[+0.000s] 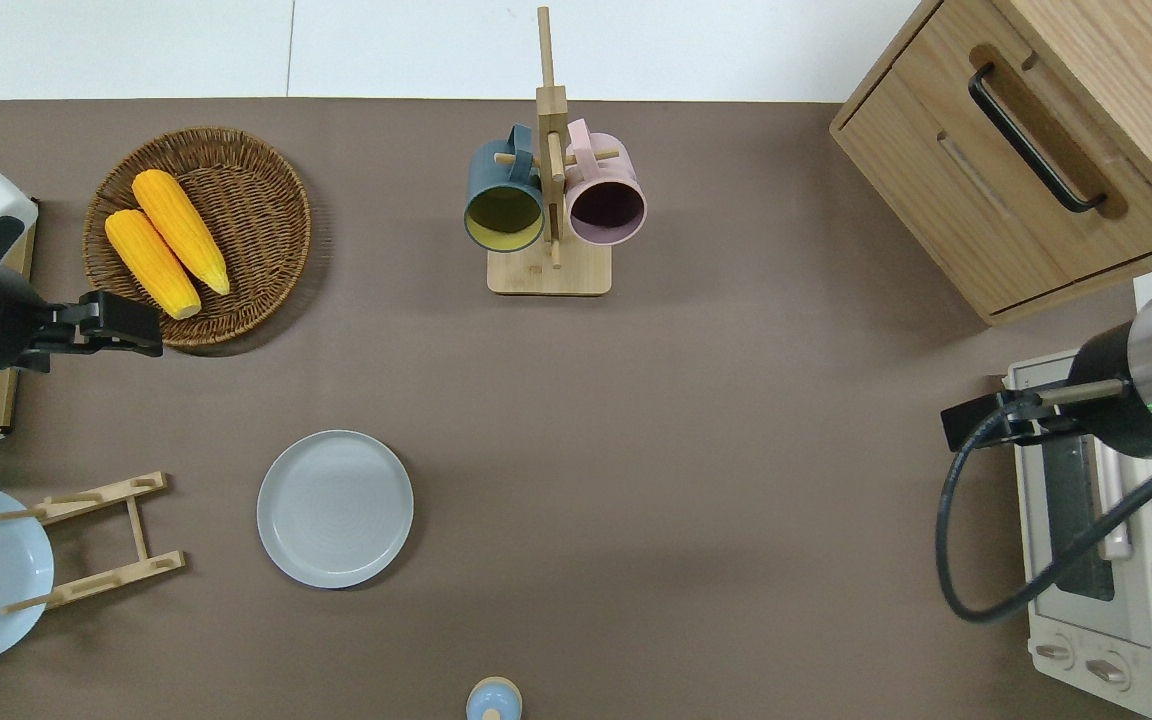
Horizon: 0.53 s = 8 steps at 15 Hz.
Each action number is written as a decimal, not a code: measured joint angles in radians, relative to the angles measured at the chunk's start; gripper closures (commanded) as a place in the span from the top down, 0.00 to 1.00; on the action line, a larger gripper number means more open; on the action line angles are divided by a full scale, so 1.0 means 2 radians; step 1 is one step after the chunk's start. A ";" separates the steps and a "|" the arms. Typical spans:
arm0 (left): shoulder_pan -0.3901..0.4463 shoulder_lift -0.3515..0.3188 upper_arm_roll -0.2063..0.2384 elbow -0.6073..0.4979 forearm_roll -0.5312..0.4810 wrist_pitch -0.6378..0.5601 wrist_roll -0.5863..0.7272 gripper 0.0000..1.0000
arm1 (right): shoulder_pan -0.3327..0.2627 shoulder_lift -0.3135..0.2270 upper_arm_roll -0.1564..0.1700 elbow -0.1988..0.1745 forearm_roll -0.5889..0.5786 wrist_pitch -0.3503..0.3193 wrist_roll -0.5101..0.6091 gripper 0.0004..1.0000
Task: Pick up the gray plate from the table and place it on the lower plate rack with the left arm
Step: 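Move the left gripper toward the gray plate's rim nearest the robot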
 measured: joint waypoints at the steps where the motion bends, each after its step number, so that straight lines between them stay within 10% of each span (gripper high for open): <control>1: 0.000 0.000 0.000 0.000 0.000 0.000 0.000 0.99 | 0.000 0.000 0.000 0.000 0.000 0.000 0.000 0.99; 8: -0.001 -0.023 -0.007 -0.035 0.000 0.004 -0.009 0.99 | 0.000 0.000 0.000 0.000 0.000 0.000 0.000 0.99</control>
